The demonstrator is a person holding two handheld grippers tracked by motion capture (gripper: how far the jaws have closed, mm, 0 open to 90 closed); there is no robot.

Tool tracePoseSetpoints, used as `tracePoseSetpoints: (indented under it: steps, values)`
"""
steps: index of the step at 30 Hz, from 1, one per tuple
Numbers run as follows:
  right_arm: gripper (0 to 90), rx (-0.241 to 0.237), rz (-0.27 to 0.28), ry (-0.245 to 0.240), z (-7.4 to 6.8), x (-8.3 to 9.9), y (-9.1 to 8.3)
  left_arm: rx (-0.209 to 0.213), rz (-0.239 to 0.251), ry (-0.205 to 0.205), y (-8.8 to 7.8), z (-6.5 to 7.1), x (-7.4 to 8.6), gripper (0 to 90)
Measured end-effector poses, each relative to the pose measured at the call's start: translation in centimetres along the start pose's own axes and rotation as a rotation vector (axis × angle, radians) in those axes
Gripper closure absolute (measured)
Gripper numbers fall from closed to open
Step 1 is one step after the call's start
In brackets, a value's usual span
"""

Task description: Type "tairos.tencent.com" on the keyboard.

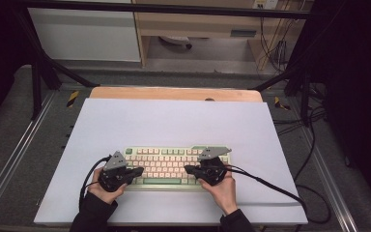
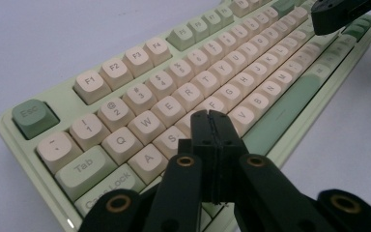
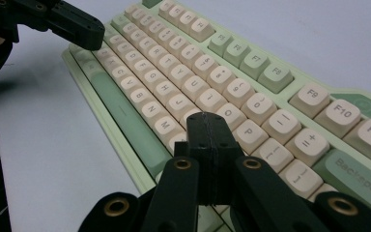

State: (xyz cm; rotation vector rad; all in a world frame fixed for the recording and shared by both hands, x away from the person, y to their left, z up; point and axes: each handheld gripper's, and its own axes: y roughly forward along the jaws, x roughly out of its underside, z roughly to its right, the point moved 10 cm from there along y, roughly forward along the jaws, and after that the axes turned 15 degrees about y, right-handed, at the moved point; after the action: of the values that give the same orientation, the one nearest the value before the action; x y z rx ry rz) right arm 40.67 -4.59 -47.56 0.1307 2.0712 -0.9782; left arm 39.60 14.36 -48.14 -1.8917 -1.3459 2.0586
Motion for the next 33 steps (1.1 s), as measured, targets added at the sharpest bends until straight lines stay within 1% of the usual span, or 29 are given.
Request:
tracePoseSetpoints:
  steps: [4, 11, 16, 19, 23, 31, 33]
  values:
    - [90.0, 0.006, -0.006, 0.003, -0.3, -0.3, 0.6, -0.005, 0.007, -0.006, -0.3, -0.2, 0.1, 89.8]
    - [90.0, 0.03, -0.003, 0.012, 0.1, -0.8, 1.4, -0.011, 0.011, -0.013, -0.5, -0.6, 0.3, 89.8]
    - [90.0, 0.039, -0.006, 0.017, 0.3, -1.1, 2.3, -0.011, 0.011, -0.015, -0.5, -0.6, 0.3, 89.8]
    - [90.0, 0.04, -0.01, 0.028, 0.3, -1.2, 2.7, -0.01, 0.011, -0.016, -0.5, -0.6, 0.3, 89.8]
    - [90.0, 0.058, -0.02, 0.037, 0.8, -1.2, 3.0, -0.007, 0.008, -0.016, -0.4, -0.6, 0.4, 89.8]
    - [90.0, 0.06, -0.03, 0.046, 1.2, -1.2, 3.5, -0.009, 0.009, -0.018, -0.5, -0.7, 0.4, 89.8]
    - [90.0, 0.063, -0.032, 0.042, 1.3, -1.2, 3.6, -0.008, 0.008, -0.016, -0.4, -0.7, 0.4, 89.8]
